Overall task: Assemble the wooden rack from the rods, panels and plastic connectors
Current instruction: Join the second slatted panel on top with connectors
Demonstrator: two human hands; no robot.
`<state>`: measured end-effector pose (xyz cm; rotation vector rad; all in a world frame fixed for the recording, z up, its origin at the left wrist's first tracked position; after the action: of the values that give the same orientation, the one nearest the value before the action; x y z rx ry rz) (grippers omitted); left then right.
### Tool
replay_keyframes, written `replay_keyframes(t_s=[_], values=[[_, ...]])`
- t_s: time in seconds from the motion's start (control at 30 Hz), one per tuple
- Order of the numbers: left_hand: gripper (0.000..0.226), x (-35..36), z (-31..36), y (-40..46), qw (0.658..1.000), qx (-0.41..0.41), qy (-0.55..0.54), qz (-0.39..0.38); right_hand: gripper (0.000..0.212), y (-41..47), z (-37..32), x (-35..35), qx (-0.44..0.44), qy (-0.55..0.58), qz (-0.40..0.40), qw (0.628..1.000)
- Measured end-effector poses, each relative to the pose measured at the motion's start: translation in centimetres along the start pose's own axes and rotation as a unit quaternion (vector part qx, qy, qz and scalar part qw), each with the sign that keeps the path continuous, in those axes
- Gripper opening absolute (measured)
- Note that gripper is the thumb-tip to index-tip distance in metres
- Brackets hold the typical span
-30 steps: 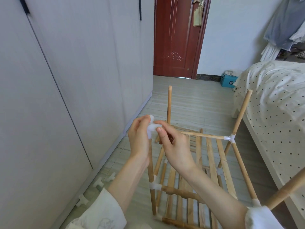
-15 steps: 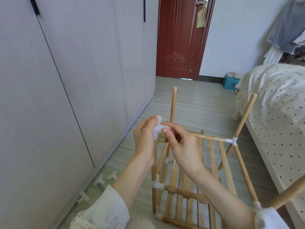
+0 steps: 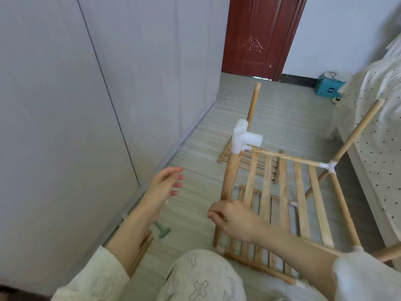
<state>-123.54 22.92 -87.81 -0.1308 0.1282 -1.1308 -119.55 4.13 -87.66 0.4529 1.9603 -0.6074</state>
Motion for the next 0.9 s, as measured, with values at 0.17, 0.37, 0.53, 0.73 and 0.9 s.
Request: replay_keyframes(t_s=[0.17, 0.37, 0.53, 0.73, 0.9], values=[[0.023, -7.0, -16.3, 0.1, 0.971, -0.186, 0.127, 0.081, 0.049, 2.3, 0.7, 1.1, 0.089, -0.169, -0.120, 0.974], [0.074, -10.6, -29.2, 1.3, 0.937, -0.120, 0.311, -0.103, 0.100, 3.7, 6.5, 2.7, 0.144, -0.153, -0.140, 0.968], [0.097, -9.9, -31.9, 1.2, 0.912, -0.155, 0.375, -0.068, 0.080, 3.8, 7.6, 5.4, 0.130, -0.168, -0.153, 0.965], [0.043, -8.5, -33.3, 0.2, 0.820, -0.262, 0.509, -0.017, 0.076, 4.2, 8.0, 6.4, 0.129, -0.165, -0.107, 0.972], [0.024, -7.7, -33.4, 0.7, 0.791, -0.273, 0.536, -0.117, 0.075, 4.2, 8.1, 6.3, 0.125, -0.155, -0.113, 0.974]])
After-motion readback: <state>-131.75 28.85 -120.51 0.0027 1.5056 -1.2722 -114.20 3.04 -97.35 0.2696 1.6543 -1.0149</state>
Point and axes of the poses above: each hand's wrist, its own y-axis towards the middle knuckle, its own x-axis out of the palm, z = x × y, the point moved 1 cm from there along y, towards the middle knuckle, and after that the axes turned 5 degrees about -z, right-handed, at the moved point
